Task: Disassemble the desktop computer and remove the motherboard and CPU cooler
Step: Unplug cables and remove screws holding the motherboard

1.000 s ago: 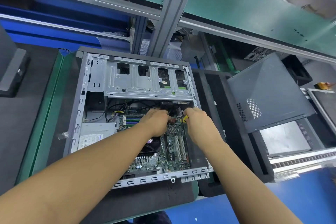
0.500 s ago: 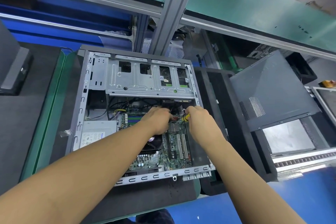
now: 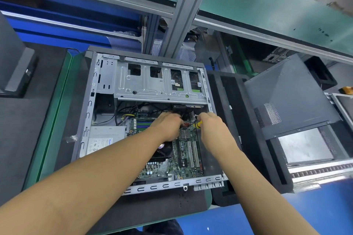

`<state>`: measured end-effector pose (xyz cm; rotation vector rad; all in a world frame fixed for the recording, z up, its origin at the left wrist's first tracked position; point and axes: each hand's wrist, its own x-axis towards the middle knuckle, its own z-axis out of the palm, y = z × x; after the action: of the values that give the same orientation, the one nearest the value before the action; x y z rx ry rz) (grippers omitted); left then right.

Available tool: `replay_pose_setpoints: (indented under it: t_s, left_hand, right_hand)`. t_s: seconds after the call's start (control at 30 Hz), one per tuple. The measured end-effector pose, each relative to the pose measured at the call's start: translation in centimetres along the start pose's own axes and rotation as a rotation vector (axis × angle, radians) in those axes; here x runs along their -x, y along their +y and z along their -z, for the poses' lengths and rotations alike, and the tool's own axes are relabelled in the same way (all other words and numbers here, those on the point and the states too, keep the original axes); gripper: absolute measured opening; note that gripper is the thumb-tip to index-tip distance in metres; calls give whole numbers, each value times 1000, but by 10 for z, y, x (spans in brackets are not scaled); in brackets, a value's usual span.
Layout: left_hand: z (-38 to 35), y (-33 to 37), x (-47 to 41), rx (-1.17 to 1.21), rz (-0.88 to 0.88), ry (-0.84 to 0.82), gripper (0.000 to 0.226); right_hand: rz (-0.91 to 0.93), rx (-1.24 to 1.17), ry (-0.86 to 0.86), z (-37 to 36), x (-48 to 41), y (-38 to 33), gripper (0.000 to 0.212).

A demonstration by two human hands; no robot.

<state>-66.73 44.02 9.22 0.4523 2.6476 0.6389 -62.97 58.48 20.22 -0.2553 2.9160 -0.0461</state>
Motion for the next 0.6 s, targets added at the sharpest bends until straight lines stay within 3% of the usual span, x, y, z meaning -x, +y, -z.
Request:
replay_pose_setpoints:
  t_s: [0.6]
  left_hand:
    - [2,2,3,6,6,19,53]
  right_hand:
    - [-5,9,20,-2,2,-3,31]
